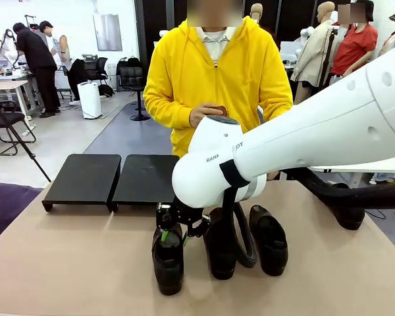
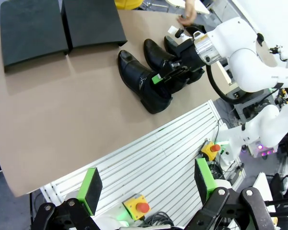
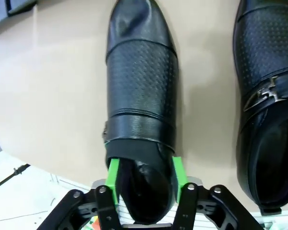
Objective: Organize the shoes by placing them on the stand.
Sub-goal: Pick up one Shoe and place it in the middle of the table.
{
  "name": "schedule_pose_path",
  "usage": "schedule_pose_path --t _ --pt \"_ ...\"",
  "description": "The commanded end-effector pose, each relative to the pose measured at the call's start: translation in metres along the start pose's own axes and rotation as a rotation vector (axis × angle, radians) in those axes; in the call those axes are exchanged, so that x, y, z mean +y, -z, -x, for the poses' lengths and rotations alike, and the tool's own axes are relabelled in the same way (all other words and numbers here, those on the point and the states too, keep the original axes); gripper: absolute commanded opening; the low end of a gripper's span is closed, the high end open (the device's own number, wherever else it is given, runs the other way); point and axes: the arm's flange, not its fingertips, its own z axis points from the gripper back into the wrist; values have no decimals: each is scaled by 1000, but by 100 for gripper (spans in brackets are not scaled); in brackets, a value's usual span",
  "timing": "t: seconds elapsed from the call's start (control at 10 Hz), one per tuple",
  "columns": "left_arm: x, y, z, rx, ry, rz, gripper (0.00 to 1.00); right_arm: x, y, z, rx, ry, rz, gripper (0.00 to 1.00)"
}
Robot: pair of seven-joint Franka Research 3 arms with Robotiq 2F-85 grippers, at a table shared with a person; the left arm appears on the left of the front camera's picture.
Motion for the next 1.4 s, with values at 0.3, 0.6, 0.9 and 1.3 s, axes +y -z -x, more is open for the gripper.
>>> schedule_pose_path --t 0.3,0.6,0.9,1.3 --pt "1 0 0 -4 13 19 100 -6 -60 5 -82 -46 -59 100" --pt "1 0 0 -4 13 19 100 0 -55 6 -29 -79 -88 100" --pt "1 0 0 -4 13 19 100 41 -36 11 7 -180 -136 100" --pt "1 0 0 -4 13 19 100 43 -29 9 11 -173 -92 100"
